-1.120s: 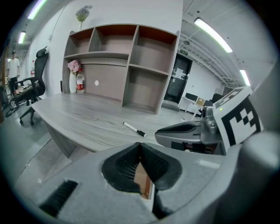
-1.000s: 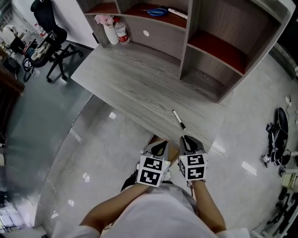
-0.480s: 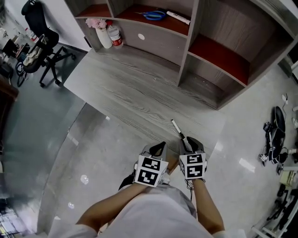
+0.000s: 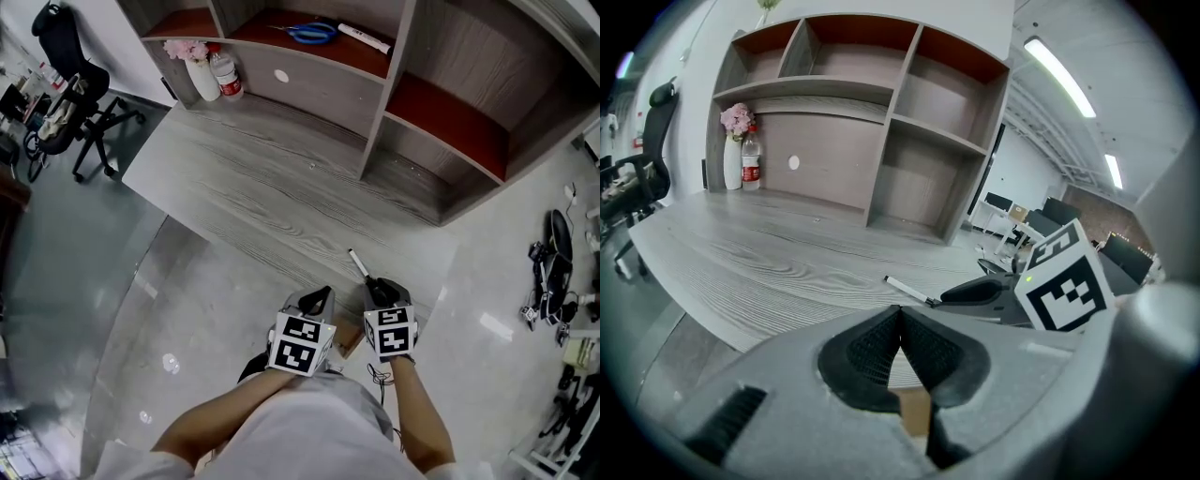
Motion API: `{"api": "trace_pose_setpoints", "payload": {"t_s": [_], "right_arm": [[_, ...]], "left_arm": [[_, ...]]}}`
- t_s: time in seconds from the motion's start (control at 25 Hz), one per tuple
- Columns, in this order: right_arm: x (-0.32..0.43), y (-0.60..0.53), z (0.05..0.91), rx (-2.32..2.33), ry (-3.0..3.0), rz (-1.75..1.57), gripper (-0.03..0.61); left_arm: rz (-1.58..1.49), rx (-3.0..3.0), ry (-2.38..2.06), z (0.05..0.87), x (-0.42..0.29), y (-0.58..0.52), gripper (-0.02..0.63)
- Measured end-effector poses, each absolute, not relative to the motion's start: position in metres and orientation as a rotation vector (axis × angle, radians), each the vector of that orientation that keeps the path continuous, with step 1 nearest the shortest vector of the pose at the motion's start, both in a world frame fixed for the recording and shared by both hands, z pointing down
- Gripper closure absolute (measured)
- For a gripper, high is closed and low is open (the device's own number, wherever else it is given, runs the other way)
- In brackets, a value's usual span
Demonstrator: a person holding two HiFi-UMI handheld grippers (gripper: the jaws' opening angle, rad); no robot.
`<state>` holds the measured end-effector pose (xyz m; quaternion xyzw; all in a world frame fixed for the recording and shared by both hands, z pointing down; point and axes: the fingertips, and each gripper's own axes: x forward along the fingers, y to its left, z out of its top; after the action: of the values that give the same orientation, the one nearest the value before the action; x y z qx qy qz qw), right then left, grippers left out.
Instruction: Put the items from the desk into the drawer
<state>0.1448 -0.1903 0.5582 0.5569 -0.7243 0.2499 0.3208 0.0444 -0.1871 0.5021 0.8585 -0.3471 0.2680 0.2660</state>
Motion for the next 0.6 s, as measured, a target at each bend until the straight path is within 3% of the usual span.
{"api": "trace_pose_setpoints", "payload": {"t_s": [0.6], "right_arm": [[0.138,-0.186,0.548,1.465,-1.94,0.632,0.531]], "left_arm": [[0.689,2.291,-0.997,0.502,0.033,-0.184,0.612]]}}
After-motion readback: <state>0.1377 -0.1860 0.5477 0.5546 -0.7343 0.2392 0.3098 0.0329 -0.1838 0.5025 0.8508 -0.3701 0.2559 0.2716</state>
